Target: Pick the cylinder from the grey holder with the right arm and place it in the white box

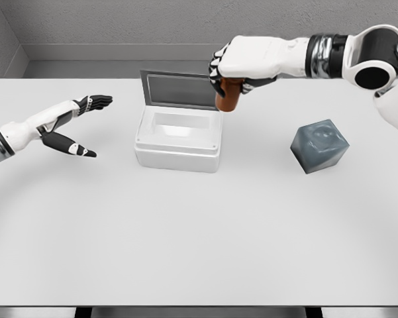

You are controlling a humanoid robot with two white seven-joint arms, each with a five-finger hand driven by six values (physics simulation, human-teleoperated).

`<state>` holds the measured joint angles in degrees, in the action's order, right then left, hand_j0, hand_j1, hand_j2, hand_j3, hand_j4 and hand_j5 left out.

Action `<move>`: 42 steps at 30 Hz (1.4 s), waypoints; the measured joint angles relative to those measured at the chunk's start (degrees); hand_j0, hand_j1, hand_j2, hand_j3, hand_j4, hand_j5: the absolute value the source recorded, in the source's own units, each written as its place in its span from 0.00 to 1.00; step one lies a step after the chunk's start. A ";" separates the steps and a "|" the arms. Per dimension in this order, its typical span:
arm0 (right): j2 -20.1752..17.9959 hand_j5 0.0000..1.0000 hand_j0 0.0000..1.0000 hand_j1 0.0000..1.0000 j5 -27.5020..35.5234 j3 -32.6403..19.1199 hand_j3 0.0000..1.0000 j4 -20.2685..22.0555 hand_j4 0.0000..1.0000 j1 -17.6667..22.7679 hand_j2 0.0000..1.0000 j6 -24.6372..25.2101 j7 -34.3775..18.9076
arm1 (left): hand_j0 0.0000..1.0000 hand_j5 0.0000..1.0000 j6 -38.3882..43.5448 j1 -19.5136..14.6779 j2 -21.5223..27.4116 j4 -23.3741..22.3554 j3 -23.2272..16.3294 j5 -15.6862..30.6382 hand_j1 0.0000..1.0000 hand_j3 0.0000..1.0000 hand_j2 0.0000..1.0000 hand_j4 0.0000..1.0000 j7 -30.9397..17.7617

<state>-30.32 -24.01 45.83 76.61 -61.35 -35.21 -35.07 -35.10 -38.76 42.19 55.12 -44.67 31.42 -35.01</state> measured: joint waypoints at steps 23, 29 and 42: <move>3.36 0.31 0.31 0.31 -0.13 3.89 0.31 -1.92 0.31 -0.44 0.31 0.05 0.03 | 1.00 1.00 0.00 -0.27 -0.05 -1.36 0.12 0.39 1.00 1.00 1.00 1.00 0.00; 4.93 0.31 0.31 0.31 -1.45 3.97 0.31 -5.39 0.31 -1.06 0.31 0.04 0.02 | 1.00 1.00 0.00 -0.27 -0.04 -1.36 0.12 0.39 1.00 1.00 1.00 1.00 0.00; 6.86 0.31 0.31 0.31 -2.01 4.28 0.31 -7.51 0.31 -1.41 0.31 0.04 0.03 | 1.00 1.00 0.00 -0.27 -0.03 -1.36 0.19 0.39 1.00 1.00 1.00 1.00 0.00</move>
<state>-23.46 -26.02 50.11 69.10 -62.75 -35.17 -35.04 -35.10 -39.02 42.16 53.76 -44.48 31.81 -35.01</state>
